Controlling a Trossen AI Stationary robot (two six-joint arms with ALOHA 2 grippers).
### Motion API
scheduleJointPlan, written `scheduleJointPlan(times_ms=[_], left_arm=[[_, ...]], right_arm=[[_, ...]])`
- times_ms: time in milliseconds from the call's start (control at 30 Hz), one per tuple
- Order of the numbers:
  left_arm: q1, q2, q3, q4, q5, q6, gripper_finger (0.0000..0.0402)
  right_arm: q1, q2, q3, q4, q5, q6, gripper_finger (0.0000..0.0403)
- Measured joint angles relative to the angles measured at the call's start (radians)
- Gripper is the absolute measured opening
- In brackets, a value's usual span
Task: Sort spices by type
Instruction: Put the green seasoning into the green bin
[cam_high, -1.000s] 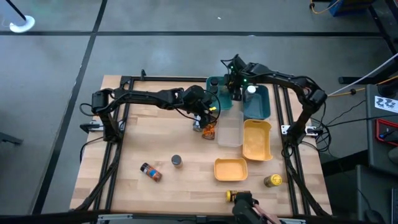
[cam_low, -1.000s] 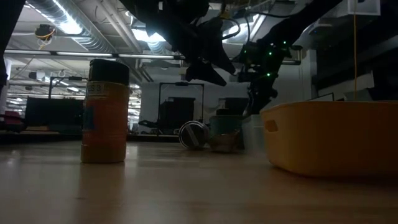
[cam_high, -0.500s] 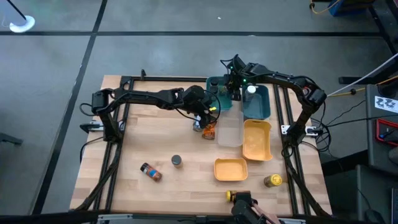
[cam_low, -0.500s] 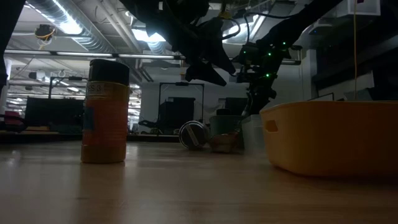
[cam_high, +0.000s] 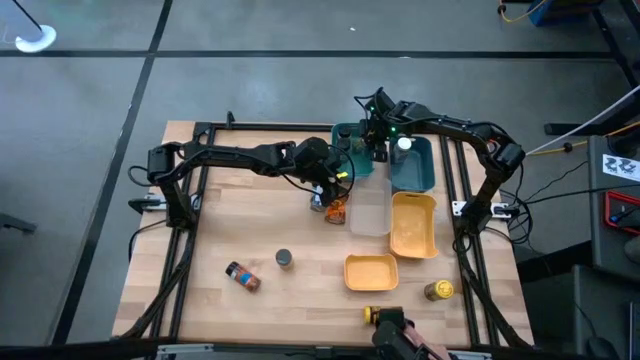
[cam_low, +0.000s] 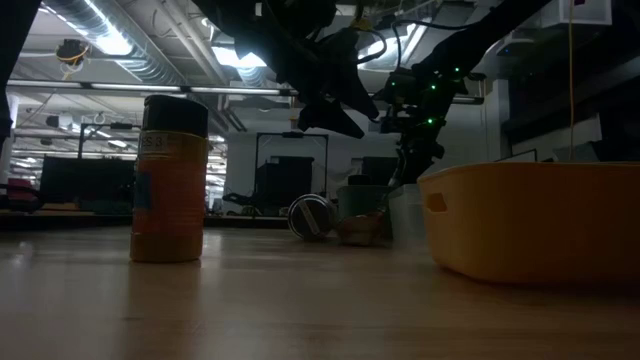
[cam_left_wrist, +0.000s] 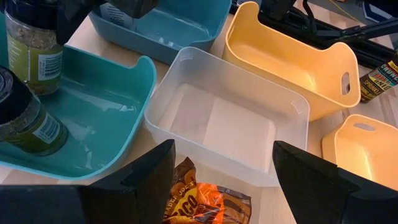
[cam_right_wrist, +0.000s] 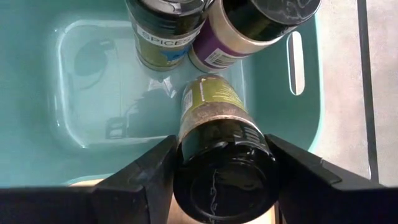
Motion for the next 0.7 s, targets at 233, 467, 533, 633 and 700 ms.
scheduleJointPlan(times_ms=[233,467,533,633,700], left_arm=[[0.0,0.0,0.0,0.0,0.0,0.0,0.0253],[0.0,0.0,0.0,0.0,0.0,0.0,0.0253],[0.0,0.0,0.0,0.0,0.0,0.0,0.0253],[0.0,0.0,0.0,0.0,0.0,0.0,0.0253],[0.0,0.0,0.0,0.0,0.0,-0.002,0.0253]], right_arm=[[0.0,0.0,0.0,0.005,0.01,0.0,0.0241],[0.0,0.0,0.0,0.031,0.01,0.0,0.0263],[0.0,0.0,0.0,0.039,0.011,0.0,0.0266],[0.0,0.0,0.0,0.044,0.011,0.0,0.0268],[0.0,0.0,0.0,0.045,0.011,0.0,0.0268]])
